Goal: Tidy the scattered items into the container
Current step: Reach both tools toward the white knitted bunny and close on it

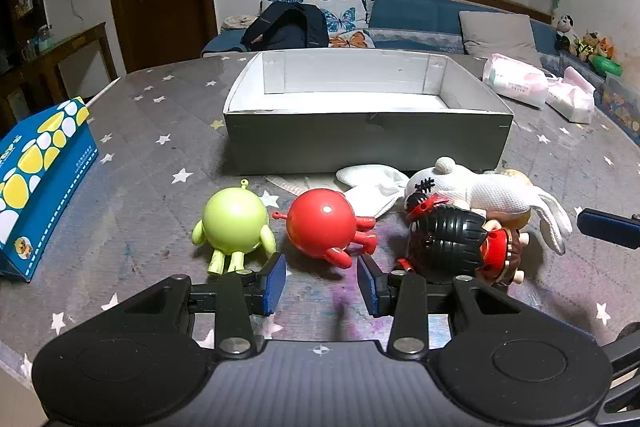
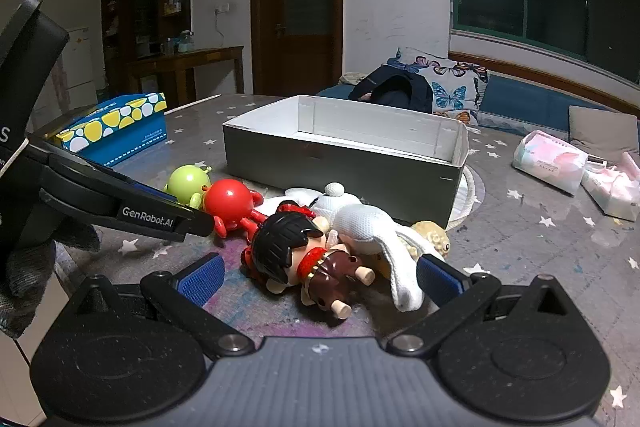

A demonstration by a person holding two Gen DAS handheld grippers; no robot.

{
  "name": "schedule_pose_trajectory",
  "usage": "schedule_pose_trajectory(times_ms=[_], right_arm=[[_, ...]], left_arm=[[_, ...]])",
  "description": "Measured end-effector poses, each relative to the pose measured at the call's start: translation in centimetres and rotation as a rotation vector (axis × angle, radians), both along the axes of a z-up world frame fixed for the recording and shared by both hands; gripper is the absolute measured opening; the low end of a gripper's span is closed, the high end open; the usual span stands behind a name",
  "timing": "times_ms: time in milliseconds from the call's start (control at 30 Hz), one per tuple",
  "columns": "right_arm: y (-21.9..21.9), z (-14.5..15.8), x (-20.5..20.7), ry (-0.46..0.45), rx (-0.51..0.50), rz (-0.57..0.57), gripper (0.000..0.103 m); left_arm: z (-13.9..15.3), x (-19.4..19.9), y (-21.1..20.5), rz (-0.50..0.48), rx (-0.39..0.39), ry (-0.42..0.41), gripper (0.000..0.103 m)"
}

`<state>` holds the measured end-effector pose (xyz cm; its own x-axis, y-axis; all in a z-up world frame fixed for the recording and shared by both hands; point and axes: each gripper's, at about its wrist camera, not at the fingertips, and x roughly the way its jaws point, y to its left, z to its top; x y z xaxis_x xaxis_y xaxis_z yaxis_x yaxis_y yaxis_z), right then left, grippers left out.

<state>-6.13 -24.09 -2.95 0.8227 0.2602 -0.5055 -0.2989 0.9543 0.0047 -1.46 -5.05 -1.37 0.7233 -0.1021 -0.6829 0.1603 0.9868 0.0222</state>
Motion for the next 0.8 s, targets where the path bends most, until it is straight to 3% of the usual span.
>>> schedule_pose_trajectory(times_ms=[300, 800], right_arm=[[-0.4, 0.0, 0.5, 0.003, 0.004, -0.003, 0.102], [-2.5, 0.7, 2.9, 0.029, 0.068, -0.053, 0.087]], left_arm=[[0.5, 0.4, 0.1, -0.035, -0.042, 0.009, 0.042], [2.5, 2.7, -1.8, -0.135, -0.09, -0.017, 0.042]])
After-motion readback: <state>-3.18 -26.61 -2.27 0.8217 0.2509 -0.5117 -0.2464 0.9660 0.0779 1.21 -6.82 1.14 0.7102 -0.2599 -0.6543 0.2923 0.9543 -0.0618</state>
